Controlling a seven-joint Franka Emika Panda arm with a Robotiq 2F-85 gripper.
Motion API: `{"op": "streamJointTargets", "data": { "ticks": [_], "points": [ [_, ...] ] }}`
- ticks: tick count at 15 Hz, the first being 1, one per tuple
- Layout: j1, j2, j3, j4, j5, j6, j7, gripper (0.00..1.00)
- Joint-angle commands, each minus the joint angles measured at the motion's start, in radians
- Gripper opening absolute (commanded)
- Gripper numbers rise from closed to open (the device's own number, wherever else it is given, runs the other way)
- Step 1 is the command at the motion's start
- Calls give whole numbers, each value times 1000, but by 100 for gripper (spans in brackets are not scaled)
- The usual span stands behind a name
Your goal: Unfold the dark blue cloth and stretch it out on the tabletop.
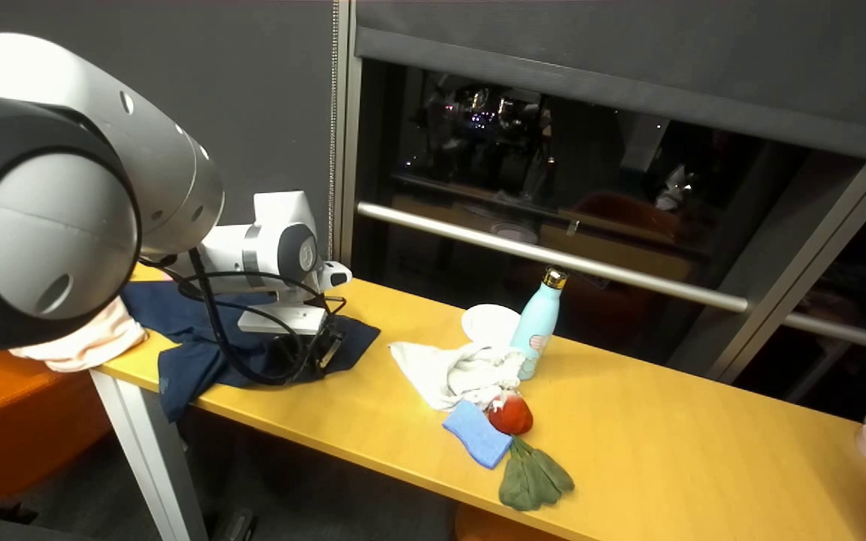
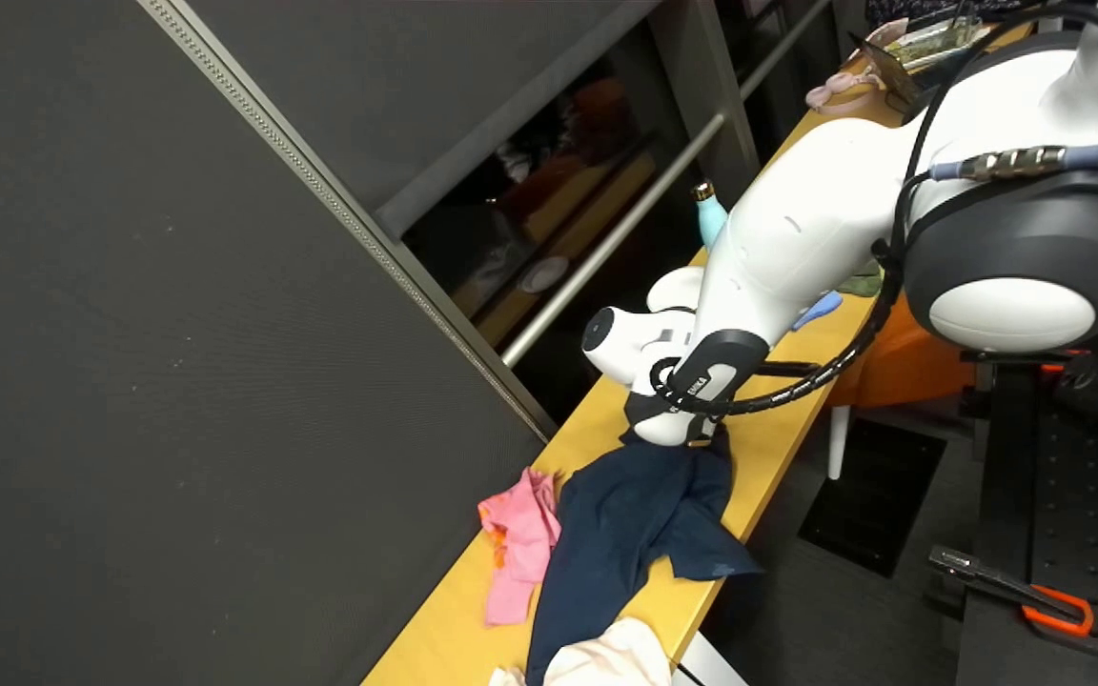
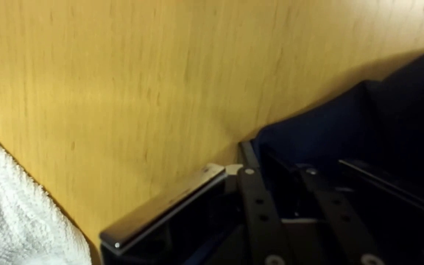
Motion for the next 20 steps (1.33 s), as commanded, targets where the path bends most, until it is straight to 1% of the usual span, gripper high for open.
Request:
{"op": "streamJointTargets", "data": {
  "ticks": [1, 3, 7, 11, 13, 14, 15, 16, 19, 20],
  "points": [
    [-10, -43, -28, -43, -7, -76, 6, 2],
    [-12, -65, -54, -62, -14, -95, 7, 2],
    [-4, -62, -138, -35, -41, -98, 13, 2],
    [26, -52, -249, -17, -128, -95, 43, 2],
    [33, -42, -290, -4, -163, -97, 64, 2],
    [34, -40, -297, 1, -166, -101, 71, 34],
    [35, -44, -299, 2, -162, -105, 74, 36],
    [33, -53, -288, 1, -150, -113, 65, 41],
    [22, -109, -232, -31, -110, -135, -4, 64],
    [24, -140, -212, -59, -100, -143, -33, 70]
  ]
}}
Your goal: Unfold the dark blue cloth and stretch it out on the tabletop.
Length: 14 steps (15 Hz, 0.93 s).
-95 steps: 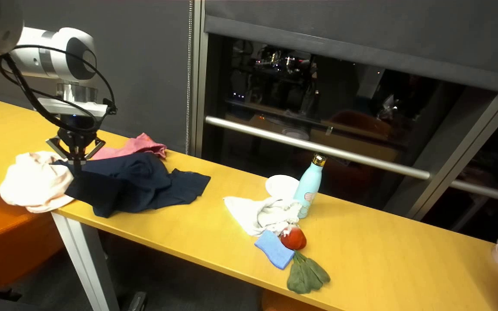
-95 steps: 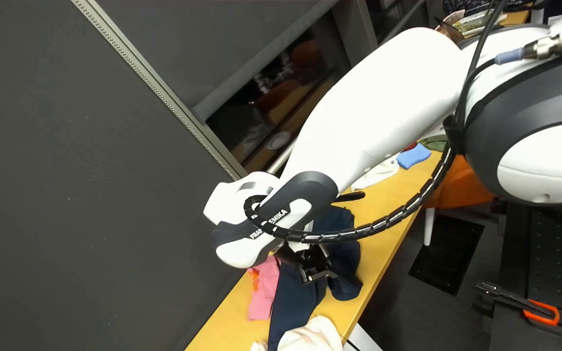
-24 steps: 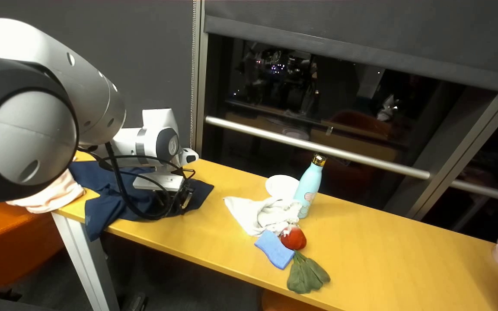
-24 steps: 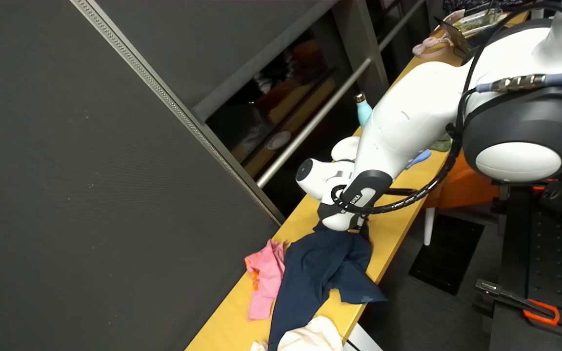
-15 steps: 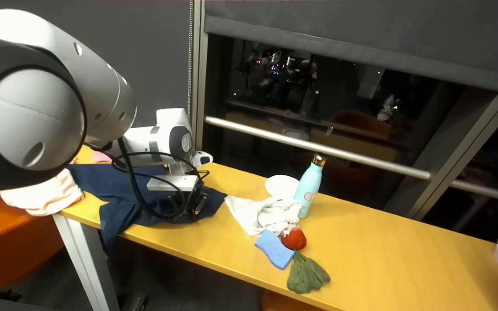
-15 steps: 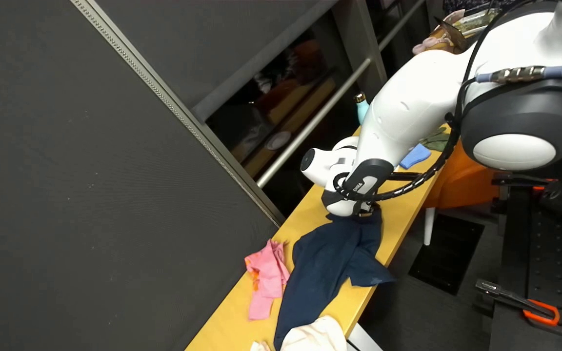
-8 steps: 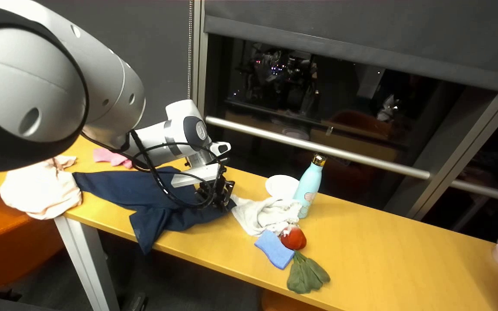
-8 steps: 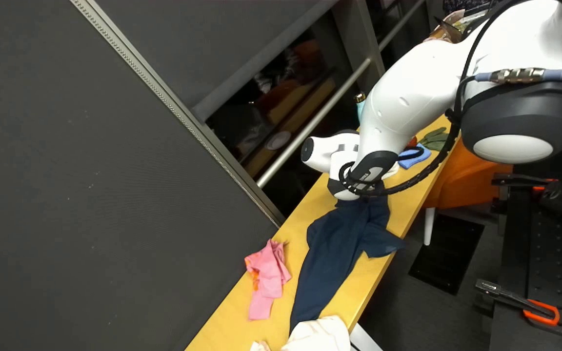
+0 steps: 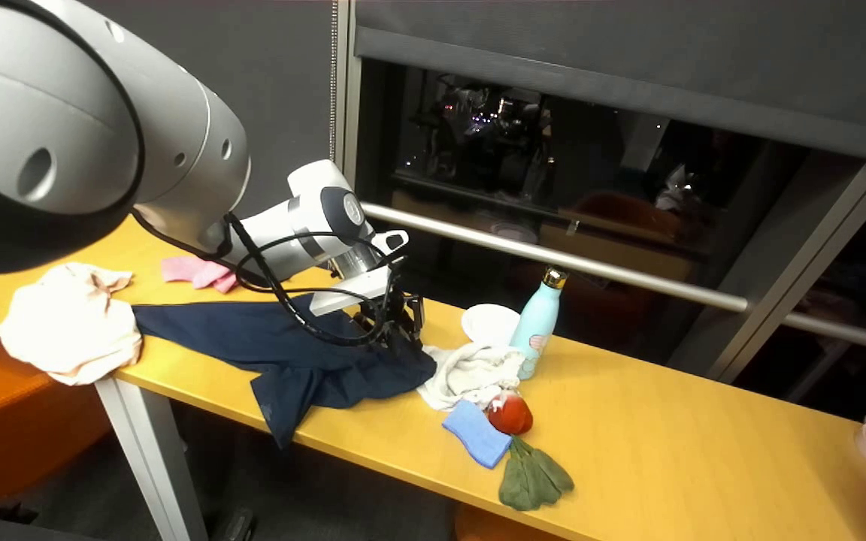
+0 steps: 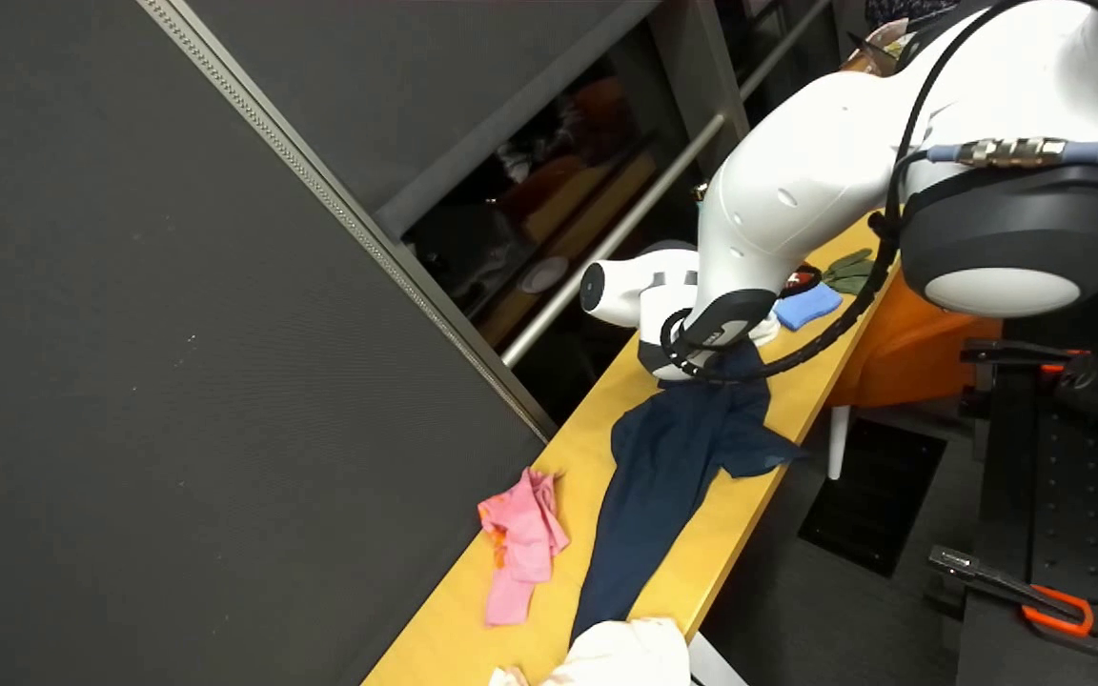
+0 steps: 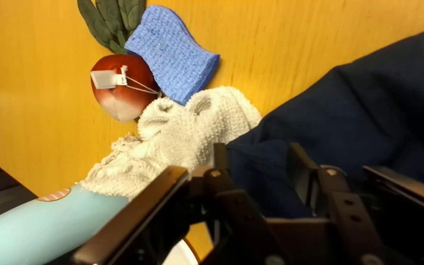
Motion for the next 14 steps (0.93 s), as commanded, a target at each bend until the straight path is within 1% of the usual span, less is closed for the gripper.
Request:
{"op": "streamJointTargets", "data": {
  "ticks": [1, 4, 7, 9, 10, 11, 14],
  "points": [
    [5, -106, 67, -73, 39, -52, -96, 79],
    [31, -210, 116, -188, 46, -28, -167, 100],
    [42, -331, 197, -329, 70, 10, -254, 100],
    [45, -396, 254, -416, 97, 3, -295, 100],
    [37, -426, 279, -462, 114, 1, -320, 100],
    [13, -456, 333, -503, 104, -13, -327, 100],
    [-15, -530, 390, -656, 131, -3, -346, 100]
  ]
}}
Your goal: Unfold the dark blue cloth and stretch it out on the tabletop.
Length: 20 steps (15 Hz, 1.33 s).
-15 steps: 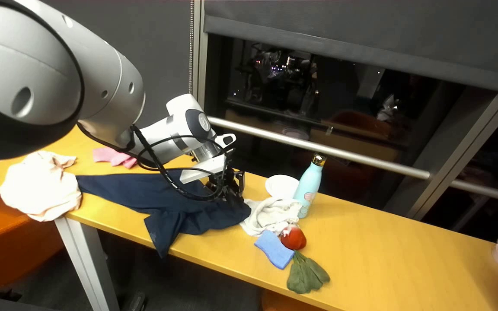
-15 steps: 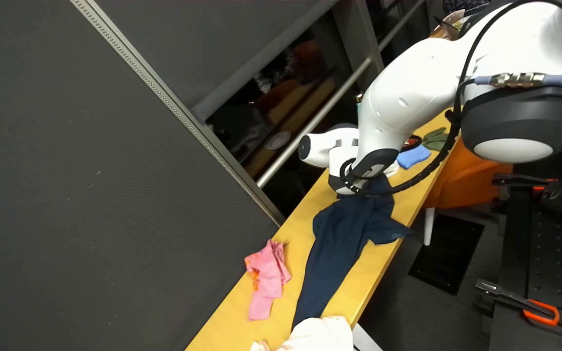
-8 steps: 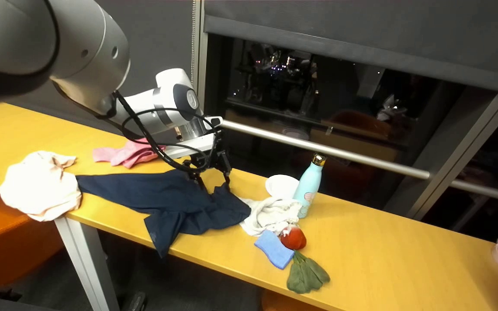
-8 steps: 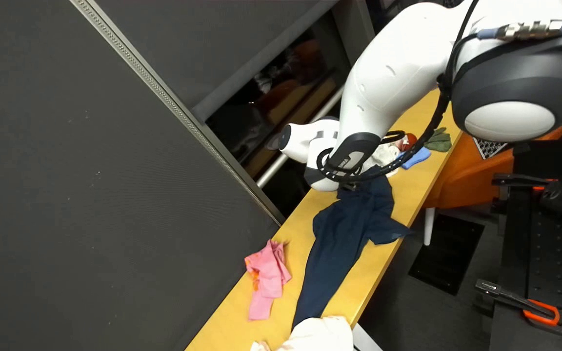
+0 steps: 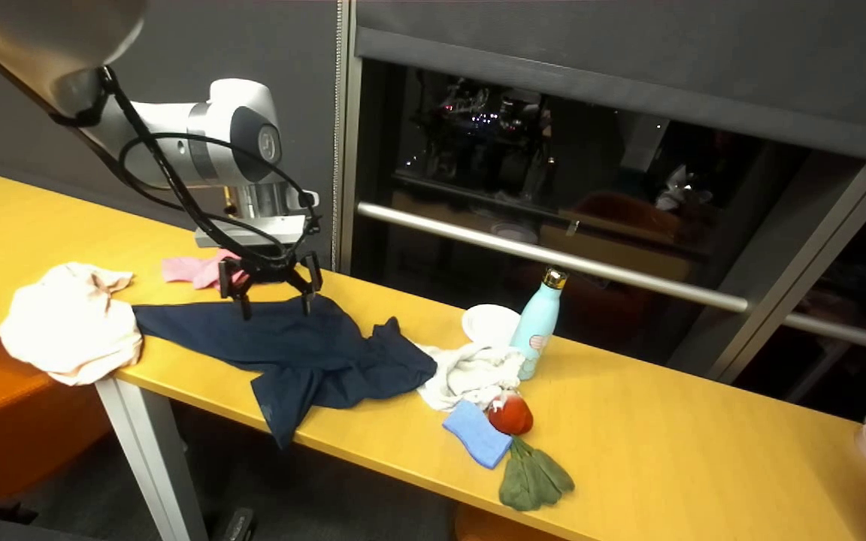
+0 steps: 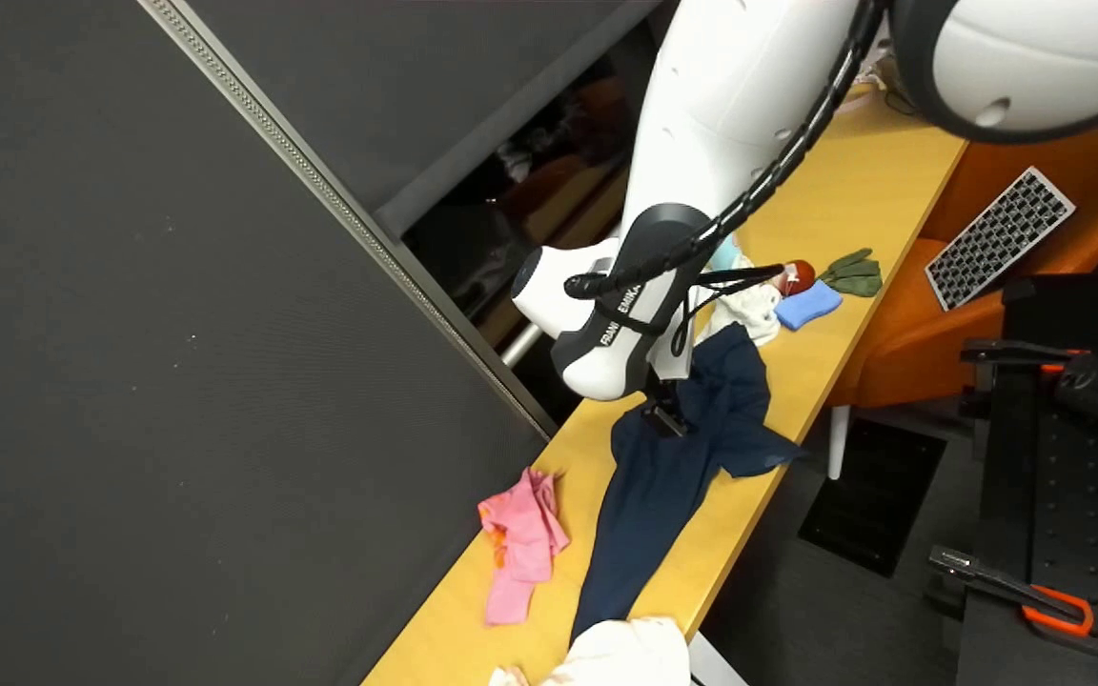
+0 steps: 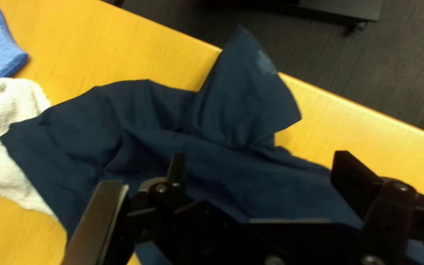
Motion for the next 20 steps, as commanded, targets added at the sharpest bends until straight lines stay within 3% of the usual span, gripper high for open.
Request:
{"op": "streamJointTargets", "data": {
  "ticks": [1, 5, 9, 18, 20],
  "points": [
    [-54, -136, 77, -243, 27, 36, -51, 100],
    [-91, -117, 95, -327, 34, 126, -56, 100],
    [-70, -36, 46, -318, -21, 255, -9, 100],
    [-59, 135, 20, -184, -47, 392, 26, 100],
    [-58, 148, 18, -168, -46, 397, 27, 74]
  ]
}}
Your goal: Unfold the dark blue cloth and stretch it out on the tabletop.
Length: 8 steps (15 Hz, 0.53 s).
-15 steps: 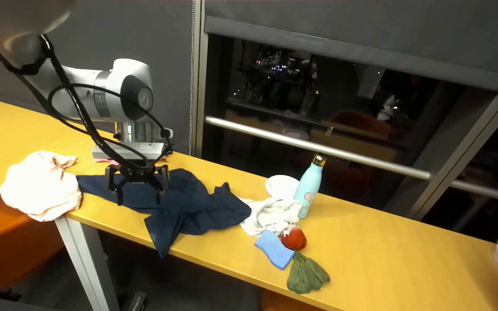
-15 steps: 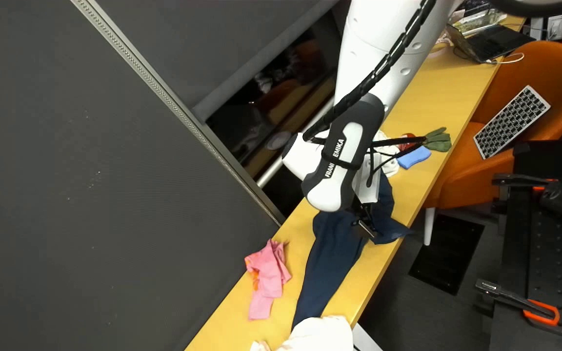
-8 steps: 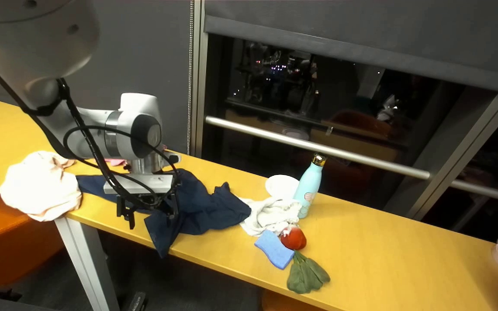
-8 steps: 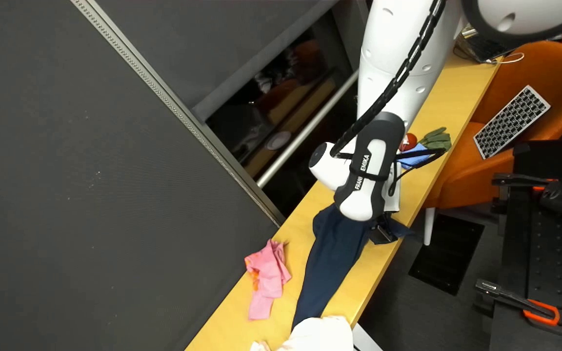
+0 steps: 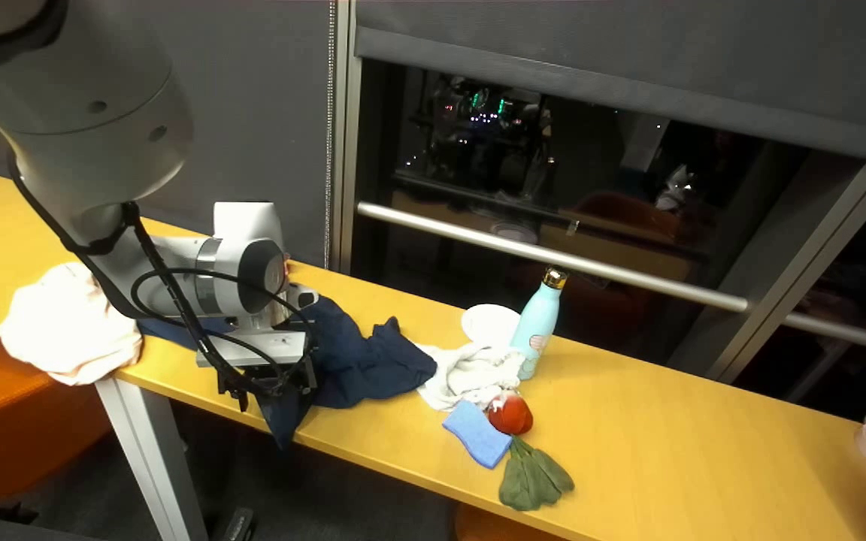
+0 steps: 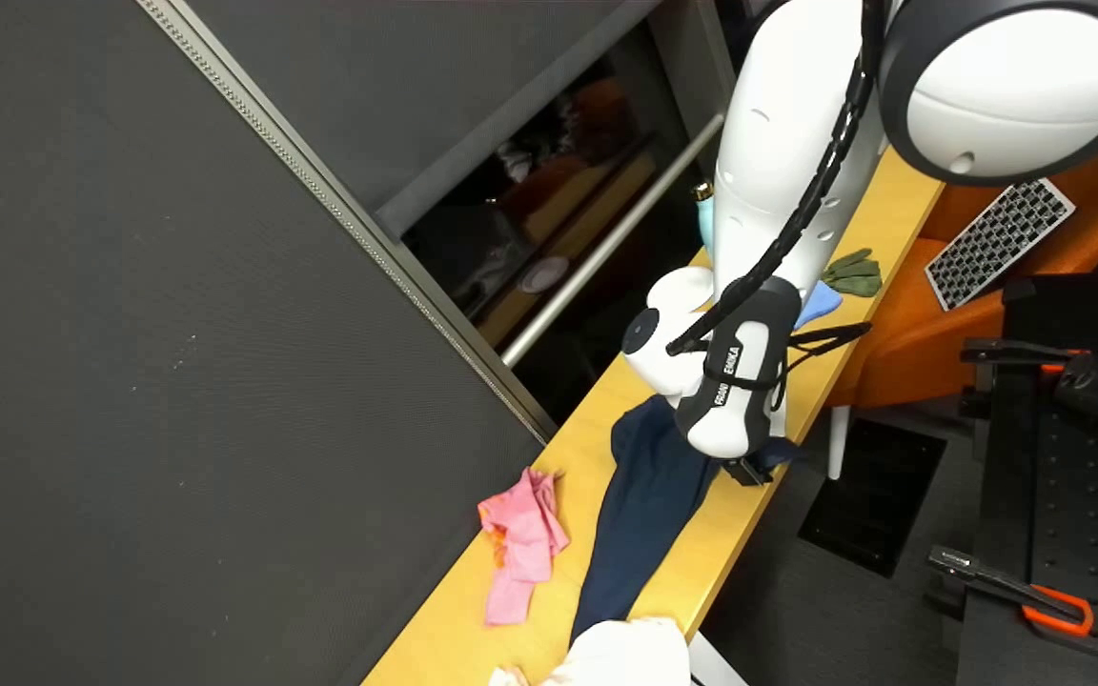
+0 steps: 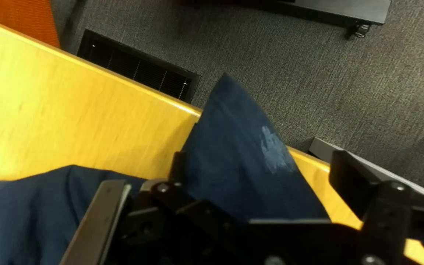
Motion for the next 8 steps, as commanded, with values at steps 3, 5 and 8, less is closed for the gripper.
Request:
{"op": "streamJointTargets", "data": {
  "ticks": [3, 5, 8],
  "points": [
    [20, 28, -17, 46, -4, 28, 17, 50],
    [23, 22, -24, 41, -7, 33, 24, 35],
    [26, -12, -44, 16, -14, 17, 28, 13]
  ]
}}
